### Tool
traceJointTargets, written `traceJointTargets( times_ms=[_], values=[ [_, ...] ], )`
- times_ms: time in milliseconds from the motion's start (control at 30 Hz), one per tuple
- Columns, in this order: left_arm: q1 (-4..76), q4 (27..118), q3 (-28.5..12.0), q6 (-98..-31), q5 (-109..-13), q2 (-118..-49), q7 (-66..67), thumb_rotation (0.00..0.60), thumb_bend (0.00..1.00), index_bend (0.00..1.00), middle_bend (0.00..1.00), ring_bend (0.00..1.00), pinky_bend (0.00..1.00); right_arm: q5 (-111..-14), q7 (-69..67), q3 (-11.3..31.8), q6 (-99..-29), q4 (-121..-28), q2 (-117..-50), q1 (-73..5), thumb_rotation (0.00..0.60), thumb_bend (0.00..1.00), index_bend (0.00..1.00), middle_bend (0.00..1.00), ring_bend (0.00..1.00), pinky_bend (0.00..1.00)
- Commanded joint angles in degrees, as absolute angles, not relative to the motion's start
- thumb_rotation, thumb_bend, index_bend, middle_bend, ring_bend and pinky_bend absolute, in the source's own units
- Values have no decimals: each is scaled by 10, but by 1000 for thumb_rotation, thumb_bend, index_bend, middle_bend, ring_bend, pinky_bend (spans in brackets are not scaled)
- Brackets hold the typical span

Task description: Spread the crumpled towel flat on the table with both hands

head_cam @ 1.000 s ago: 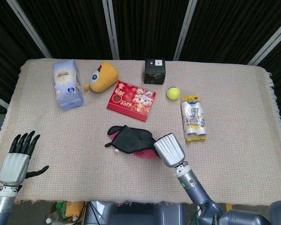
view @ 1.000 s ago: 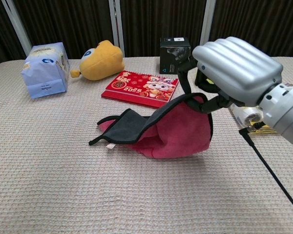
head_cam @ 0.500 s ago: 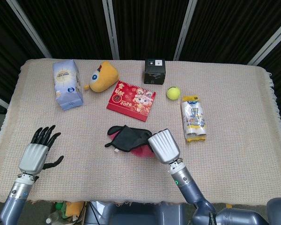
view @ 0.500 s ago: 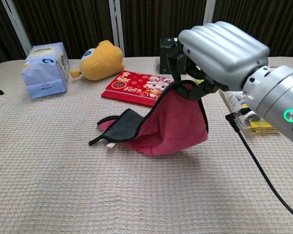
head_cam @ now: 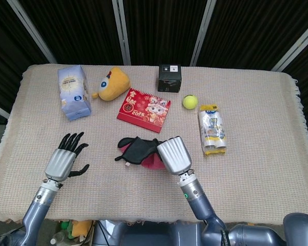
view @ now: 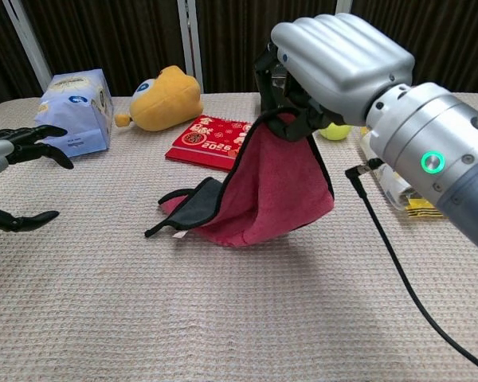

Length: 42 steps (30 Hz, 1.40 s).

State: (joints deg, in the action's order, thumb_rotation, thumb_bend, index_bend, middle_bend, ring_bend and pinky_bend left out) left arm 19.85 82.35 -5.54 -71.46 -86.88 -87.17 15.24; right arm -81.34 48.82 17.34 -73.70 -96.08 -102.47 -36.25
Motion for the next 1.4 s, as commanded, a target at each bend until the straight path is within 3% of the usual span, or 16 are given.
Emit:
traceJointTargets(
  times_ms=[33, 467, 733, 933, 1400],
  values=[
    [207, 825, -58, -709, -864, -882, 160, 600, 252, 244, 7, 0, 0, -806, 494, 182, -741, -967, -1033, -370, 600, 630, 758, 999, 1000, 1000],
    [247, 762, -68, -689, -846, -986, 197, 600, 254, 329, 26, 0, 0, -789, 494, 185, -752, -965, -1043, -381, 600, 642, 763, 999, 1000, 1000],
    [268, 717, -71, -686, -843, -1034, 213, 600, 254, 158, 24, 0, 0, -794, 493, 179, -764, -977, -1033, -381, 600, 642, 763, 999, 1000, 1000],
    [278, 699, -78, -687, -834, -1055, 226, 600, 208, 118, 23, 0, 0, -796, 497, 174, -771, -990, -1025, -378, 600, 643, 763, 999, 1000, 1000],
    [304, 666, -98, -690, -815, -1102, 248, 600, 200, 223, 28, 0, 0, -792, 494, 166, -782, -1003, -1018, -373, 600, 649, 763, 999, 1000, 1000]
  ],
)
